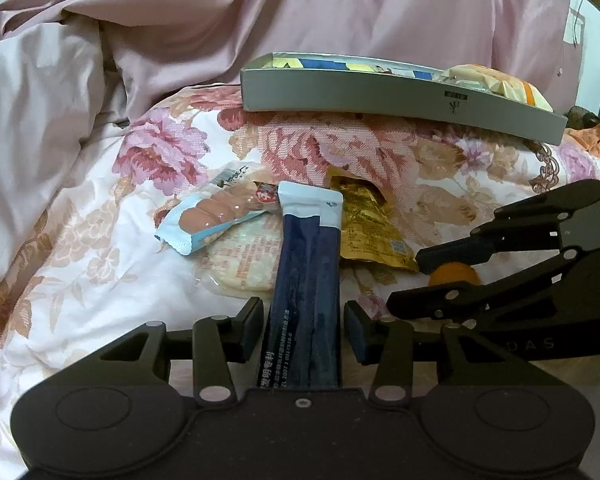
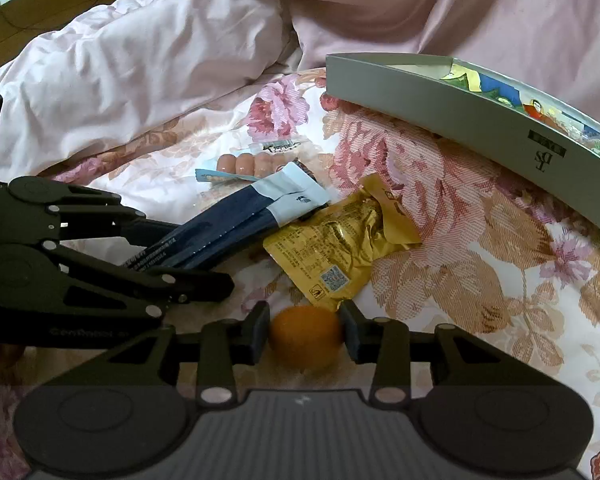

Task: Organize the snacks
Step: 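Grasp blue stick pack with left gripper while right gripper grasps the orange, then carry blue stick pack to tray with left gripper while right carries orange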

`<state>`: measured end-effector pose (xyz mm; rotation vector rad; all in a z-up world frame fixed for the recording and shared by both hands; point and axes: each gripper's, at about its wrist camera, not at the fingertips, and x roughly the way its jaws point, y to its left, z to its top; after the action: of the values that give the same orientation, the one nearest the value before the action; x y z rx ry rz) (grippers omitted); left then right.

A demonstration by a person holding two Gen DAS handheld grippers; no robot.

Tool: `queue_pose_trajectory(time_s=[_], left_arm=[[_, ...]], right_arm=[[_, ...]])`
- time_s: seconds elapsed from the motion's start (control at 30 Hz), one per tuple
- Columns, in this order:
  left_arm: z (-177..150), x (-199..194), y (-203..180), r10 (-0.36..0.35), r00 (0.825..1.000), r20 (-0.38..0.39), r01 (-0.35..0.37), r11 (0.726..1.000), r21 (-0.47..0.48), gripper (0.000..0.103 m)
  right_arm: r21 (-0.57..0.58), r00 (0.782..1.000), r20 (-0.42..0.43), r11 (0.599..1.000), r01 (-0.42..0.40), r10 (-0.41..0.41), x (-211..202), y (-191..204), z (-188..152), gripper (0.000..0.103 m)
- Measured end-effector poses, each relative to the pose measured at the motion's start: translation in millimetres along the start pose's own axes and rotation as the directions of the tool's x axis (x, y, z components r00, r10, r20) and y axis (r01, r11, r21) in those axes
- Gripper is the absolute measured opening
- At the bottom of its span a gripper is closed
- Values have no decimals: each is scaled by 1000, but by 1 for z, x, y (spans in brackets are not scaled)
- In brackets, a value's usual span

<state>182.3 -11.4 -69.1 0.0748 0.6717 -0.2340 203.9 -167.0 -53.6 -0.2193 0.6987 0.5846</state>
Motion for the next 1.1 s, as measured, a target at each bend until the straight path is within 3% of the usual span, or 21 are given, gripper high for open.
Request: queue_pose_trajectory(time_s=[0.5,0.7,0.93,1.1], left_arm=[[-2,1,-5,24,1000,5,-24,998,57,47],[-3,0,-7,34,999,13,-35,997,69,39],[-4,-4,-9,36,998,49,-40,995,89,32],[-6,-6,-15,41,996,74,-51,990,132,30]], right_arm=[[-44,997,-63,998,41,-43,-11,11,-6,50],[-36,997,-59,999,38,-40,-12,11,-5,40],[-70,997,-40,996,59,-62,-12,17,-6,39],[-168,995,-2,981,101,-103,-14,29,-8,39]])
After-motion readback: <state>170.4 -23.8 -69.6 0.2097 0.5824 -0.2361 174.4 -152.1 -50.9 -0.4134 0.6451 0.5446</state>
